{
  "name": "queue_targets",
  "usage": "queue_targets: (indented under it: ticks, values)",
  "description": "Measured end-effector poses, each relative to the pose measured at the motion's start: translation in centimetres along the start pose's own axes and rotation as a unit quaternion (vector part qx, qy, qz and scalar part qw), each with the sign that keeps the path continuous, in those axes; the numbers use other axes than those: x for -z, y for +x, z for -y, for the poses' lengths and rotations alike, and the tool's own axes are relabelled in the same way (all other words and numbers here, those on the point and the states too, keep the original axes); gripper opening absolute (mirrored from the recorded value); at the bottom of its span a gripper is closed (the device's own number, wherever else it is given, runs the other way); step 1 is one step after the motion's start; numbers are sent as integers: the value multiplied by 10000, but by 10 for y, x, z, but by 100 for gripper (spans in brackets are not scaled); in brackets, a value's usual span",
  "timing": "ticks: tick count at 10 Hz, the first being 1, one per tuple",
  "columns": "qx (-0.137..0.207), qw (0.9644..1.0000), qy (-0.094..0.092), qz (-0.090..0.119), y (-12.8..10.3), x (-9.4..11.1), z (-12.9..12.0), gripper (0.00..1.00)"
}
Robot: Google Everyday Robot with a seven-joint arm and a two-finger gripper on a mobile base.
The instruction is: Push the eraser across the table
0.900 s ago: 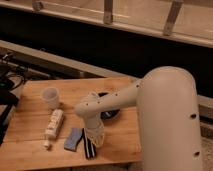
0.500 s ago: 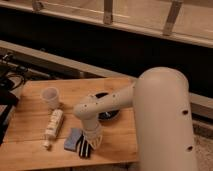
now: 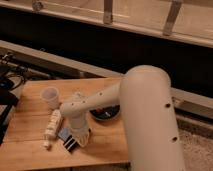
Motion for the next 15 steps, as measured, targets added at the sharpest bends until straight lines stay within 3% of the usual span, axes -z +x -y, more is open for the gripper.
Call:
queue_targets:
  ticks: [2, 5, 7, 10, 12, 15]
  values:
    - [219, 9996, 121, 159, -21, 12, -14, 0]
    - [294, 9987, 230, 351, -24, 21, -17, 0]
    - [218, 9984, 243, 472, -22, 24, -12, 0]
    - [8, 9972, 114, 734, -19, 28, 16, 0]
    - [104, 9975, 165, 685, -27, 32, 20, 0]
    - [190, 9975, 193, 655, -32, 29, -8, 0]
